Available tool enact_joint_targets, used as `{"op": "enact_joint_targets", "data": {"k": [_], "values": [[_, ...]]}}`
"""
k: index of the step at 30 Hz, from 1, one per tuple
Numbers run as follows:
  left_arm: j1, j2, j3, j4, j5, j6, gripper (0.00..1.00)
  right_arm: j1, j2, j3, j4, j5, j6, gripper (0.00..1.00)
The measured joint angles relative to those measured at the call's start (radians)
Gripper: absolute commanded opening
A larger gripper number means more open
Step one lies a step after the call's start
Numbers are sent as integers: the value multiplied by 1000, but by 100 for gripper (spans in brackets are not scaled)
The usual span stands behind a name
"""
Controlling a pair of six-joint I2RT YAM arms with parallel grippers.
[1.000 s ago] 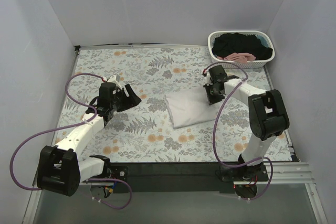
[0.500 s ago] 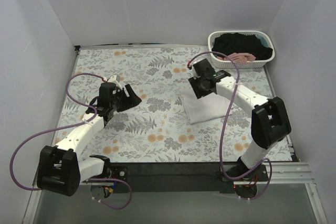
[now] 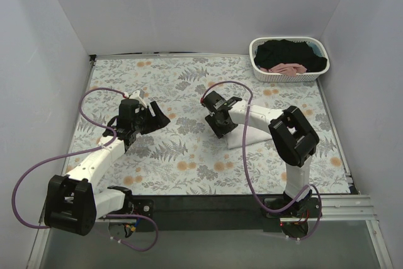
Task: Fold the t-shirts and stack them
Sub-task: Neatly place the folded tshirt to the corner
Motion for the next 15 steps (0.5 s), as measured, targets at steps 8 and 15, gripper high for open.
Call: {"op": "enact_joint_targets", "data": {"k": [8, 15], "values": [[0, 0, 0, 0, 4, 0, 67, 44, 29, 9, -2, 77, 6, 14], [0, 0, 0, 0, 4, 0, 67, 23, 30, -34, 7, 253, -19, 1]]}}
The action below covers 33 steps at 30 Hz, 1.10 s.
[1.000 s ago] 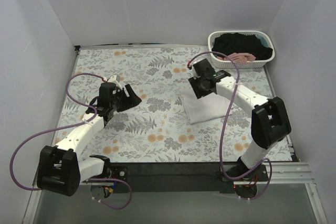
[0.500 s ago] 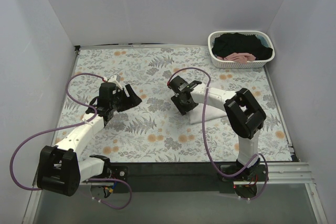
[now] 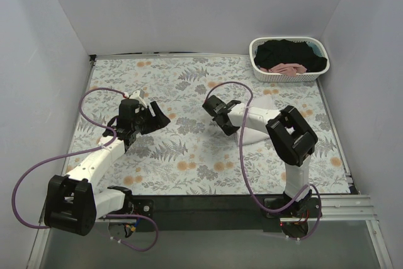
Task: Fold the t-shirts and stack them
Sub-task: Neatly place the folded tshirt to the corner
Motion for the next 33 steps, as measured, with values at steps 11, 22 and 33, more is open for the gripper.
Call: {"op": "enact_joint_targets", "data": {"k": [11, 22, 33], "values": [[0, 0, 0, 0, 9, 0, 66, -289, 10, -36, 69, 182, -147, 1], [0, 0, 0, 0, 27, 0, 66, -400, 113, -8, 220, 275, -375, 1], [0, 0, 0, 0, 38, -1, 66, -446, 21, 10, 219, 139, -313, 53]]}}
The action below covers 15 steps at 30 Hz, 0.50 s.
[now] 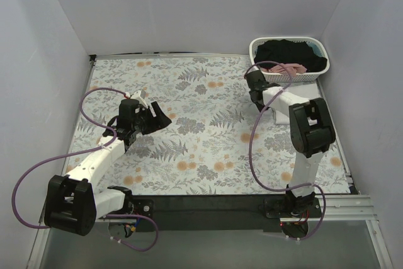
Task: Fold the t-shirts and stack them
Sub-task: Neatly place the folded tshirt to the corner
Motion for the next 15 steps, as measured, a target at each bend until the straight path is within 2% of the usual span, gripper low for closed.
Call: {"op": "enact_joint_targets", "data": {"k": [1, 7, 11, 15], "values": [[0, 0, 0, 0, 0, 0, 66, 0, -40, -9, -6, -27, 28, 57], [0, -1, 0, 0, 3, 0, 66, -39, -337, -134, 6, -142, 210, 59], [0, -10, 0, 0, 4, 0, 66, -176, -430, -259, 14, -247, 294, 60], [0, -19, 0, 0, 3, 0, 66, -330, -432, -383, -3, -378, 335, 60]]}}
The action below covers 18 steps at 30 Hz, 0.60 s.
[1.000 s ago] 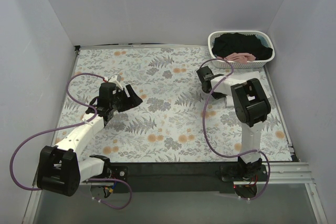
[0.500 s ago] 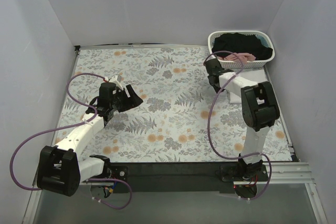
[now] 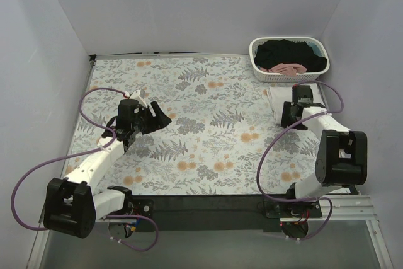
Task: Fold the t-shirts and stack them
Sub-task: Neatly place the folded tshirt to the corner
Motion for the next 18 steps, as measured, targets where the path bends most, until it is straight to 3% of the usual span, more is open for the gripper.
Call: {"op": "enact_joint_targets", "data": {"k": [6, 18], "values": [[0, -5, 0, 0, 0, 0, 66, -126, 0, -52, 5, -132, 34, 59], [0, -11, 0, 1, -2, 3, 66, -177, 88, -36, 117, -117, 15, 56]]}}
